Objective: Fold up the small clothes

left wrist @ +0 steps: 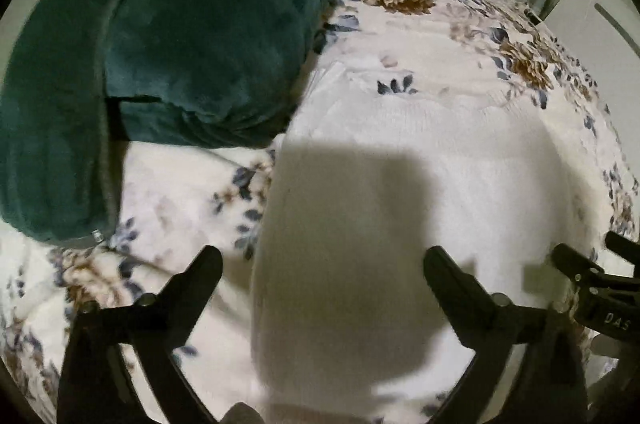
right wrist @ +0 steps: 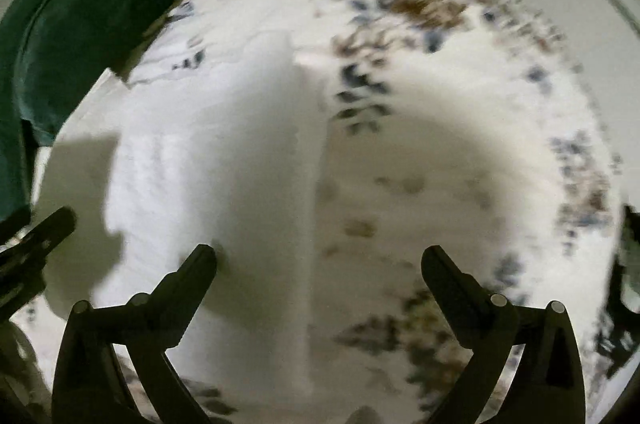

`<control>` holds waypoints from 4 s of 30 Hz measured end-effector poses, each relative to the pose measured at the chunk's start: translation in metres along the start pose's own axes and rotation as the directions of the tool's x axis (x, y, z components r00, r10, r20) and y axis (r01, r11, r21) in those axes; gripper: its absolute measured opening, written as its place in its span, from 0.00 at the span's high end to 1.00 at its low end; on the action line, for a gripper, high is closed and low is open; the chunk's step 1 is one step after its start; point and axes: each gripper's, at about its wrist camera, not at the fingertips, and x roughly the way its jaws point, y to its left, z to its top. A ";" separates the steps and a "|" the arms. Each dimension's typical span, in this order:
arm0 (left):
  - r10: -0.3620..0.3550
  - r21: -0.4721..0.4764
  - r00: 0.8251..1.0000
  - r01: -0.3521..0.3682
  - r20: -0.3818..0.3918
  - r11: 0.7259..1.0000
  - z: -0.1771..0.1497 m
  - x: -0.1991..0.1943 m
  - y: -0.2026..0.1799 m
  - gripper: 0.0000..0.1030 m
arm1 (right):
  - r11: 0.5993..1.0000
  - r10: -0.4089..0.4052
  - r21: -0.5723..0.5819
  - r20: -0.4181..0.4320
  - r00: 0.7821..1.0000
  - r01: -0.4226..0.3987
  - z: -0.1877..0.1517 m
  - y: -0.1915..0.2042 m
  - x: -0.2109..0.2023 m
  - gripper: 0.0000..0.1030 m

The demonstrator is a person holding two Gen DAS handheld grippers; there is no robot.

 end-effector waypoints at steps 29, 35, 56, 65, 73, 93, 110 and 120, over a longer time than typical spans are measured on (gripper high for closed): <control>0.053 -0.003 0.980 -0.053 0.193 0.999 -0.064 -0.355 -0.051 0.00 | 0.994 -0.099 0.076 0.276 0.956 0.081 -0.124 -0.078 -0.420 0.00; 0.059 0.002 0.973 -0.061 0.222 0.998 -0.092 -0.440 -0.056 0.00 | 0.995 -0.090 0.078 0.347 0.934 0.067 -0.159 -0.094 -0.521 0.00; 0.093 -0.034 0.945 -0.087 0.313 0.996 -0.157 -0.575 -0.068 0.00 | 1.000 -0.007 0.019 0.479 0.878 -0.002 -0.250 -0.128 -0.686 0.00; 0.107 -0.055 0.933 -0.094 0.343 0.994 -0.167 -0.592 -0.068 0.00 | 1.000 0.005 0.009 0.503 0.865 -0.011 -0.259 -0.134 -0.703 0.00; 0.118 -0.060 0.923 -0.103 0.367 0.993 -0.169 -0.601 -0.068 0.00 | 0.999 0.025 0.006 0.509 0.861 -0.032 -0.261 -0.137 -0.707 0.00; 0.113 -0.058 0.921 -0.098 0.373 0.994 -0.168 -0.605 -0.065 0.00 | 1.000 0.025 -0.003 0.510 0.860 -0.028 -0.261 -0.135 -0.707 0.00; 0.115 -0.060 0.918 -0.099 0.381 0.993 -0.163 -0.611 -0.065 0.00 | 0.999 0.042 -0.014 0.507 0.861 -0.040 -0.254 -0.128 -0.705 0.00; 0.130 -0.067 0.912 -0.112 0.390 0.991 -0.154 -0.621 -0.066 0.00 | 0.999 0.053 -0.016 0.508 0.860 -0.052 -0.250 -0.120 -0.705 0.00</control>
